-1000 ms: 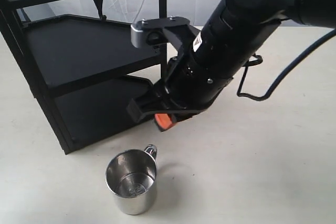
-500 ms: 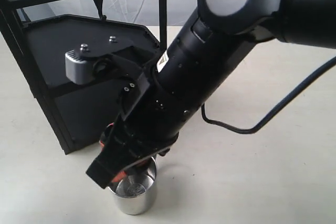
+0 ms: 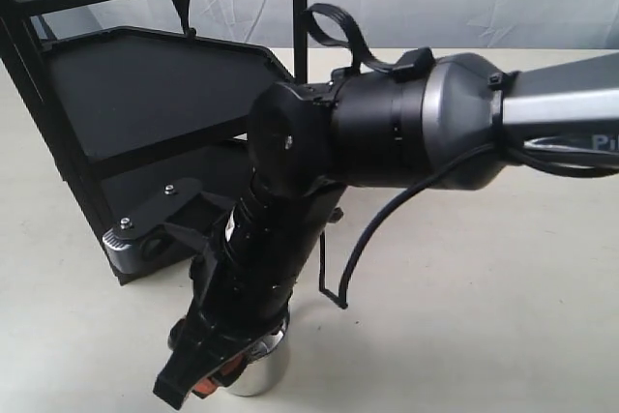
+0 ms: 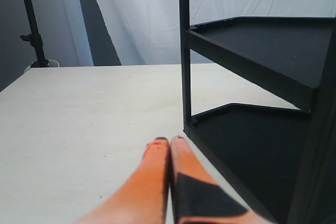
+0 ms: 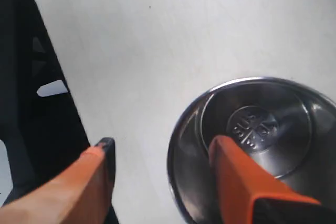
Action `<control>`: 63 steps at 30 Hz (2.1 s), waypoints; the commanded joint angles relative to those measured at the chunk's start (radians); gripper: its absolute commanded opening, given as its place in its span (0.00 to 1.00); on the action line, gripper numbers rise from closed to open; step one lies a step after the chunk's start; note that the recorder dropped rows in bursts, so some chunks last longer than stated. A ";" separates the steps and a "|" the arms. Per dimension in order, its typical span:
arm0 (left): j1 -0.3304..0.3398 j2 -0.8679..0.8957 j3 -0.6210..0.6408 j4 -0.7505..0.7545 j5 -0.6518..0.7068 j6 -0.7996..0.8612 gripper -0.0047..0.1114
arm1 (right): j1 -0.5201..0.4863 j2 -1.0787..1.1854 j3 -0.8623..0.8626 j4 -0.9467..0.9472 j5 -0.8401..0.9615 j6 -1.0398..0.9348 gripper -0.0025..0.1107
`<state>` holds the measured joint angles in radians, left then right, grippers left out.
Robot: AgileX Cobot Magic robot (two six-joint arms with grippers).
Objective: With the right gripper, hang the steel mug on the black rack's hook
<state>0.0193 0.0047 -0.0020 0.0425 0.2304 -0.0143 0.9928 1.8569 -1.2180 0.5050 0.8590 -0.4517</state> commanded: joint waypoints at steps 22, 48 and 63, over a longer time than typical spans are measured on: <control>-0.001 -0.005 0.002 0.000 0.000 -0.002 0.05 | 0.007 0.031 -0.005 -0.083 0.025 0.024 0.01; -0.001 -0.005 0.002 0.000 0.000 -0.002 0.05 | 0.007 -0.519 0.265 0.728 -0.404 -0.726 0.01; -0.001 -0.005 0.002 0.000 0.000 -0.002 0.05 | 0.007 -0.637 0.416 1.177 -0.134 -1.257 0.01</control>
<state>0.0193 0.0047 -0.0020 0.0425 0.2304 -0.0143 0.9988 1.2291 -0.8104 1.6558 0.6356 -1.5635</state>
